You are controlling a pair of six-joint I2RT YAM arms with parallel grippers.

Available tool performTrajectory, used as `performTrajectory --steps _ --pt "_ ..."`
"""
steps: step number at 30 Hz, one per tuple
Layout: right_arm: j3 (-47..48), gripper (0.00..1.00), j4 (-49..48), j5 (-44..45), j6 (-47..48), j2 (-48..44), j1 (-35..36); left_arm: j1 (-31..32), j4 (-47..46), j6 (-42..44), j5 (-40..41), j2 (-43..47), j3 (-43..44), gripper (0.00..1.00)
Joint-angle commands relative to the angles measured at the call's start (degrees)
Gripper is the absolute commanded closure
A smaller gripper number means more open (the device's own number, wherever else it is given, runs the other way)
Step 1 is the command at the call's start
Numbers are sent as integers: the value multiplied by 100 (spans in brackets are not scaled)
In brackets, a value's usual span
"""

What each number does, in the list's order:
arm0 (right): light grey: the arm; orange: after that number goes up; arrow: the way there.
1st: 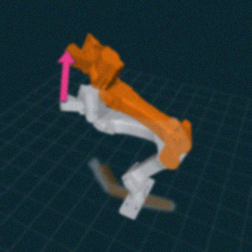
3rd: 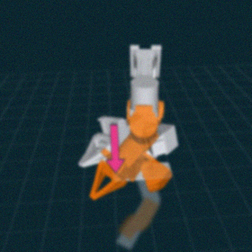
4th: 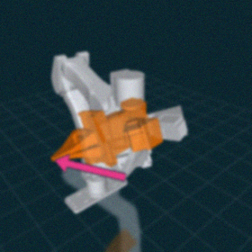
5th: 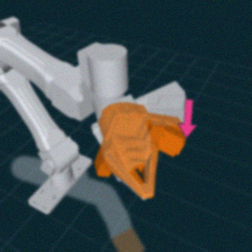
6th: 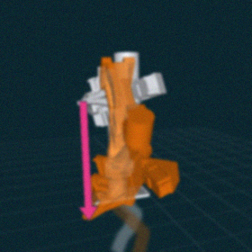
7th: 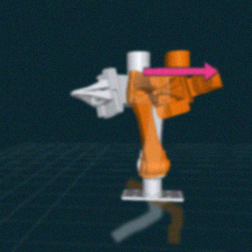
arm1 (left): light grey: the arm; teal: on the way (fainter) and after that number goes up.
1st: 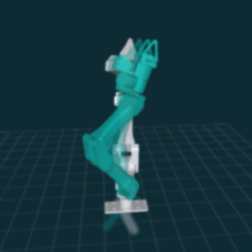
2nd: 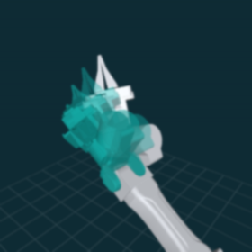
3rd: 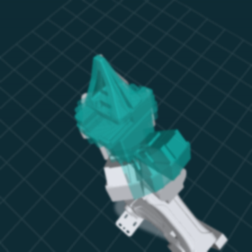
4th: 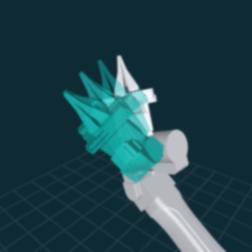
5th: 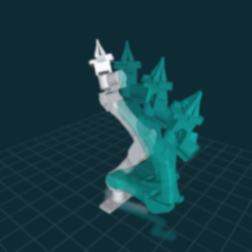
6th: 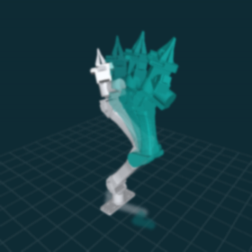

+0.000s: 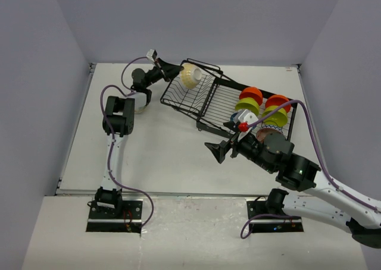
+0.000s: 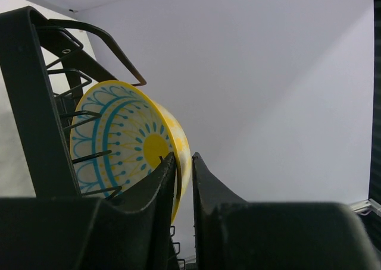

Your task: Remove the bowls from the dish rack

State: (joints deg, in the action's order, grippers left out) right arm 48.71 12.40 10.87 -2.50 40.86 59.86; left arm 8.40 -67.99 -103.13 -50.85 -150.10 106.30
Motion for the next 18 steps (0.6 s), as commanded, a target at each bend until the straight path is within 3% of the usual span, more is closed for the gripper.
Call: performTrajectory --steps 1,5,18 --pt "-37 1 -203 -59 83 -34 -18 179 40 47 -118 25 163 80" --pt "-46 1 -203 -59 83 -52 -18 205 128 109 -118 42 172 76" --pt "-63 1 -203 -41 83 -78 -18 372 207 162 -109 25 268 79"
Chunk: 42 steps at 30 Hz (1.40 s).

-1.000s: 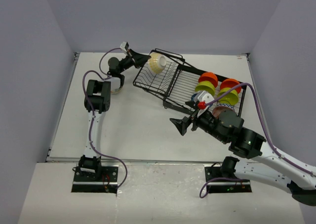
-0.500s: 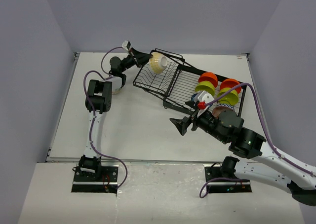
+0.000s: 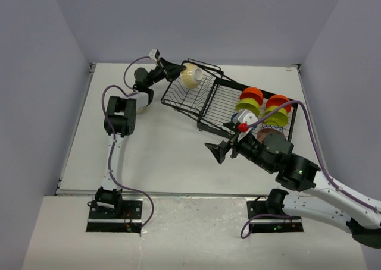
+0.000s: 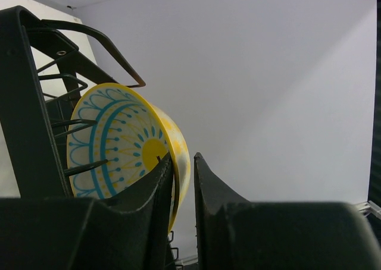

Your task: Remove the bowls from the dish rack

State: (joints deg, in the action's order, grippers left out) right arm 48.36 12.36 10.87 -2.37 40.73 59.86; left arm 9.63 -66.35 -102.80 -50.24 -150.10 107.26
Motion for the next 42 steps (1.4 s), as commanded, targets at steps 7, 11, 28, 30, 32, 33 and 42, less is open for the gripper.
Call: performTrajectory --steps 7,11,28,30,32,33,42 --pt "-28 1 -199 -50 70 -100 -18 294 -53 76 -179 34 119 82" --pt "-46 1 -199 -50 61 -118 -18 312 -133 32 -179 69 102 86" --pt "-55 1 -208 -33 79 -144 -18 364 -414 -91 -188 499 40 100" --pt "-55 1 -199 -24 79 -136 -18 382 -519 -152 -206 639 66 100" --pt "-55 1 -199 -6 88 -118 -9 408 -659 -196 -206 771 136 100" --pt "-55 1 -199 -6 88 -118 -18 417 -678 -205 -206 815 163 100" --pt "-55 1 -208 11 97 -144 -18 443 -634 -117 -241 1202 251 100"
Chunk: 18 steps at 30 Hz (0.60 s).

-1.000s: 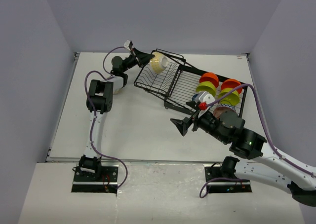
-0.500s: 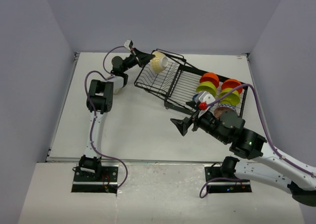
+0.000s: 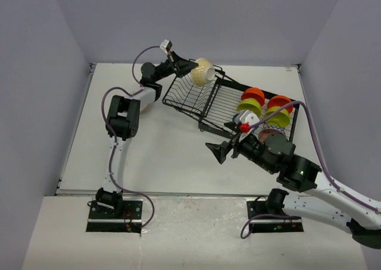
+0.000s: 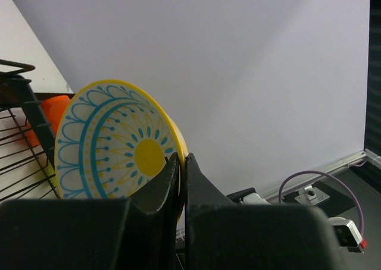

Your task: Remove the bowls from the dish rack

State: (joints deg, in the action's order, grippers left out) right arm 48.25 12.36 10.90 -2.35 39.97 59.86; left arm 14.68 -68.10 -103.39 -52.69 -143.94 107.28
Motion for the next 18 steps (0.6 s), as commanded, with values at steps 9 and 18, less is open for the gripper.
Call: performTrajectory --steps 9,18 --pt "-96 1 -278 290 68 -164 -18 -342 4011 4115 379 2377 239 100" --pt "-202 1 -383 782 77 -279 -18 -202 9040 7517 4838 4504 31 100"
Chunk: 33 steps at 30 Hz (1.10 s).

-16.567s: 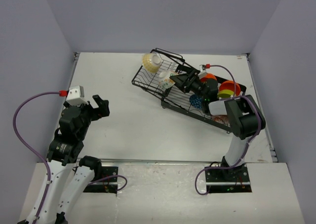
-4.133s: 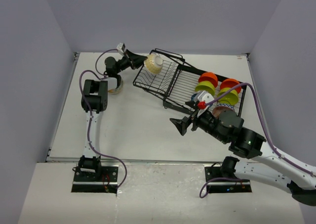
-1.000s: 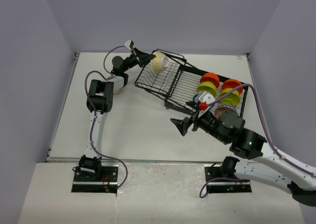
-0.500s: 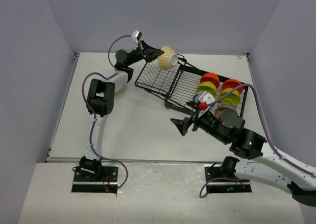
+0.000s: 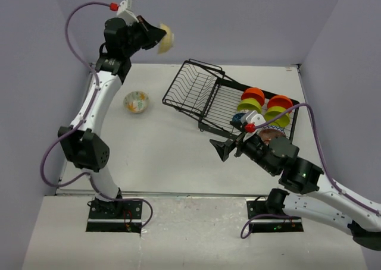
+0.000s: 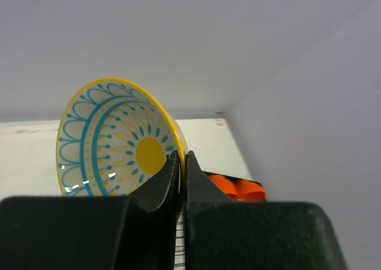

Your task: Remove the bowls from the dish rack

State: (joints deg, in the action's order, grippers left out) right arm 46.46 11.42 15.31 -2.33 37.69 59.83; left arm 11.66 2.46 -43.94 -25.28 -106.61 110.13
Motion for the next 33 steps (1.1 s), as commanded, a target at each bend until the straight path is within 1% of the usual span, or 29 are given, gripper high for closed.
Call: performTrajectory --steps 1,2,3,5,6,7,11,18,21,27,33 --pt "-31 1 -289 358 92 -60 -16 143 2187 1782 3124 904 -516 100" --pt "-23 1 -289 385 101 -34 -16 152 2432 1845 3526 1027 -597 100" --pt "-23 1 -298 455 110 -16 -16 152 2966 1941 4356 1019 -606 100" --pt "-23 1 -298 517 110 19 -16 179 3408 2056 5012 836 -598 100" --pt "-14 1 -298 534 110 45 -16 196 3758 2109 5267 756 -606 100" --pt "-5 1 -272 552 118 45 -16 222 3875 2205 5583 668 -615 100" --pt "-14 1 -228 578 110 -42 -16 451 4051 2338 6077 334 -809 100" --pt "-58 1 -246 552 127 -166 -16 767 4745 2276 6473 -448 -335 100" --pt "-40 1 -228 534 127 -148 -16 776 4825 2259 6500 -694 -290 100" --pt "-58 1 -228 508 136 -157 -15 776 4659 2355 6641 -1168 -185 100" --pt "-58 1 -237 490 154 -95 -16 776 4483 2487 6615 -1555 211 100"
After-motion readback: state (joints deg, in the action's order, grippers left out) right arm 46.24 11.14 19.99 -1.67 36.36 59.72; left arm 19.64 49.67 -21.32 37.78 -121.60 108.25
